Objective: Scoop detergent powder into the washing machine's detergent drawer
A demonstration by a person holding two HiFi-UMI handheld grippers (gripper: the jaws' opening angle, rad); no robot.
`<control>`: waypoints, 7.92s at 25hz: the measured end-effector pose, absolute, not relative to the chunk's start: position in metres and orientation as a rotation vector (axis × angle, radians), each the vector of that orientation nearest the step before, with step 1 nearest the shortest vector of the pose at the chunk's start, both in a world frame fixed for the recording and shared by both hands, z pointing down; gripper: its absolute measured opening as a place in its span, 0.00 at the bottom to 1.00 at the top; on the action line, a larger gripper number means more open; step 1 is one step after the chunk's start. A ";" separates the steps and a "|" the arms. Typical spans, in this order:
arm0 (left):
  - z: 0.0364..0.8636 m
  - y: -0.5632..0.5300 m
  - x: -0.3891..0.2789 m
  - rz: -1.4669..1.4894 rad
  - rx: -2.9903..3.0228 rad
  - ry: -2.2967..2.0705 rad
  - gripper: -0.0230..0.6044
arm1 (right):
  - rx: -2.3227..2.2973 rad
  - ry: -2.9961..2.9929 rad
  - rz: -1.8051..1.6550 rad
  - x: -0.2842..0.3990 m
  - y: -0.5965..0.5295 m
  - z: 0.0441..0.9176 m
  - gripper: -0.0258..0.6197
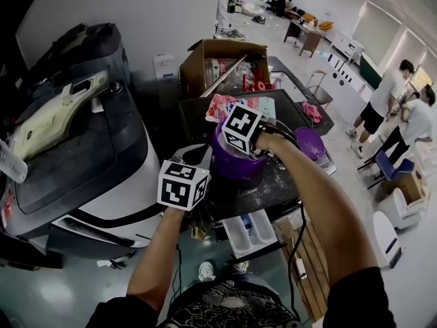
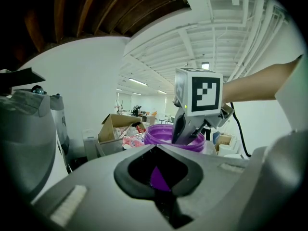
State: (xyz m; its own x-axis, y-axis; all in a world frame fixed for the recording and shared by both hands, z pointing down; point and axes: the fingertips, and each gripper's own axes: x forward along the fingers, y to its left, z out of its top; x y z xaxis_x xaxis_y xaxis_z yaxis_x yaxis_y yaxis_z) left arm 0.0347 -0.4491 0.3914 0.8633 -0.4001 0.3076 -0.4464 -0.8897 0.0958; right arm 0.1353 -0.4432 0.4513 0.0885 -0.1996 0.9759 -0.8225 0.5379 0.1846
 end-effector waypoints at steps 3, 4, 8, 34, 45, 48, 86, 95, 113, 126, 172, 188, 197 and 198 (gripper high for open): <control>0.391 -0.446 0.038 0.425 2.872 -0.654 0.04 | 0.937 -1.466 0.623 0.132 -0.441 0.448 0.09; 0.391 -0.446 0.038 0.426 2.871 -0.654 0.04 | 0.936 -1.475 0.637 0.131 -0.441 0.447 0.09; 0.391 -0.444 0.041 0.428 2.868 -0.654 0.04 | 0.937 -1.508 0.696 0.126 -0.438 0.443 0.09; 0.384 -0.437 0.054 0.443 2.886 -0.653 0.04 | 1.164 -1.887 1.251 0.117 -0.445 0.407 0.09; 0.374 -0.440 0.063 0.436 2.915 -0.660 0.04 | 1.336 -2.089 1.498 0.129 -0.443 0.387 0.09; 0.372 -0.441 0.065 0.433 2.921 -0.659 0.04 | 1.372 -2.143 1.554 0.132 -0.443 0.383 0.09; 0.356 -0.446 0.070 0.400 2.945 -0.691 0.04 | 1.849 -2.717 2.410 0.158 -0.428 0.351 0.09; 0.358 -0.445 0.071 0.396 2.950 -0.686 0.04 | 1.847 -2.818 2.488 0.158 -0.419 0.351 0.09; 0.359 -0.414 0.063 0.436 2.910 -0.855 0.04 | 1.705 -2.814 2.476 0.160 -0.388 0.356 0.09; 0.369 -0.365 0.050 0.469 2.832 -1.026 0.04 | 1.497 -2.784 2.491 0.155 -0.350 0.371 0.09; 0.445 -0.224 -0.004 0.561 2.649 -1.206 0.04 | 1.185 -2.648 2.178 0.088 -0.220 0.469 0.09; 0.474 -0.212 -0.018 0.615 2.607 -1.187 0.04 | 1.156 -2.501 1.882 0.069 -0.212 0.515 0.09; 0.482 -0.213 -0.028 0.621 2.587 -1.191 0.04 | 1.180 -2.391 1.628 0.062 -0.215 0.536 0.09; 0.483 -0.213 -0.030 0.622 2.584 -1.191 0.04 | 1.183 -2.377 1.602 0.061 -0.216 0.538 0.09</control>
State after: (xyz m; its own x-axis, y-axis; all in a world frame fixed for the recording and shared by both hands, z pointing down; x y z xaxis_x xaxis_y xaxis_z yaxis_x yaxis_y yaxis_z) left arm -0.0298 -0.2130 0.4830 0.5797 -0.6679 0.4668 -0.7646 -0.6438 0.0284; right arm 0.0611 -0.2161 0.5383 -0.7083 -0.5634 0.4253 -0.6058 0.1756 -0.7760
